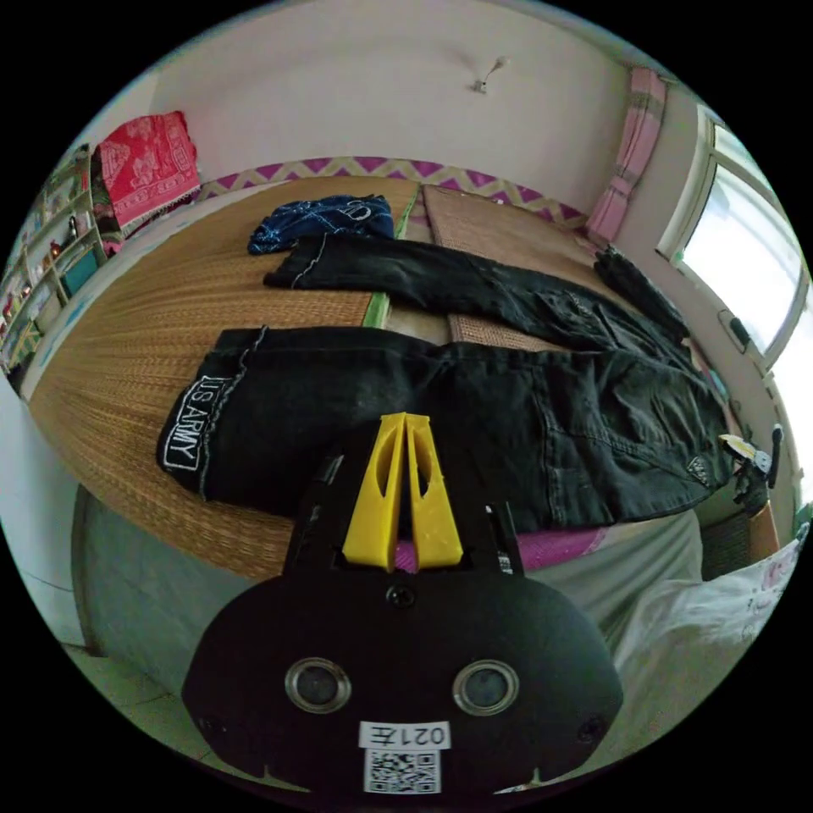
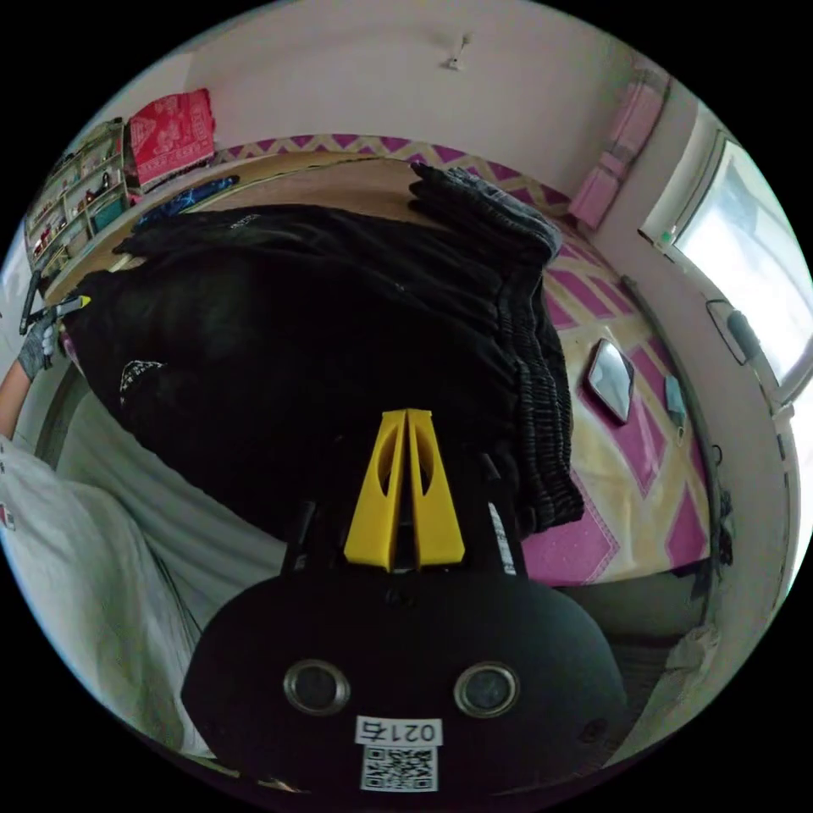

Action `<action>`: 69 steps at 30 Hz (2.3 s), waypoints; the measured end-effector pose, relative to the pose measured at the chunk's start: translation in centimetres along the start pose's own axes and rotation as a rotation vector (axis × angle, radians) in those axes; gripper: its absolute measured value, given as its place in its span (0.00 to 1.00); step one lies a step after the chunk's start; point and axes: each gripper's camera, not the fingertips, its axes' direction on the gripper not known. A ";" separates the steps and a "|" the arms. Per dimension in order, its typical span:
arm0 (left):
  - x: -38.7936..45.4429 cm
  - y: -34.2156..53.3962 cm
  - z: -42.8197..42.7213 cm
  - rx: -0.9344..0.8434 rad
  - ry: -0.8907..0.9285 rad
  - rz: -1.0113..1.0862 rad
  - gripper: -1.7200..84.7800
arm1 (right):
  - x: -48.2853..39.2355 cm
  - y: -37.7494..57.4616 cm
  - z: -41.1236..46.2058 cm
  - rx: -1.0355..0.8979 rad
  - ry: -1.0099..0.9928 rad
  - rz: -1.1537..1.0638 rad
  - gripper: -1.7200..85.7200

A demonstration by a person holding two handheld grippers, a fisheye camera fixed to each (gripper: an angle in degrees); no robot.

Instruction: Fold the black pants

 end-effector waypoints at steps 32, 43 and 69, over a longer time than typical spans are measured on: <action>-13.0 8.0 -10.7 0.174 0.236 -0.692 0.07 | 8.4 21.1 -2.2 0.078 -0.599 0.967 0.10; -13.9 7.0 -11.6 0.158 0.224 -0.665 0.05 | 11.3 23.9 0.5 0.167 -0.638 1.119 0.10; -13.5 3.5 -12.2 0.133 0.279 -0.658 0.02 | 15.4 20.5 6.7 0.164 -0.701 1.158 0.13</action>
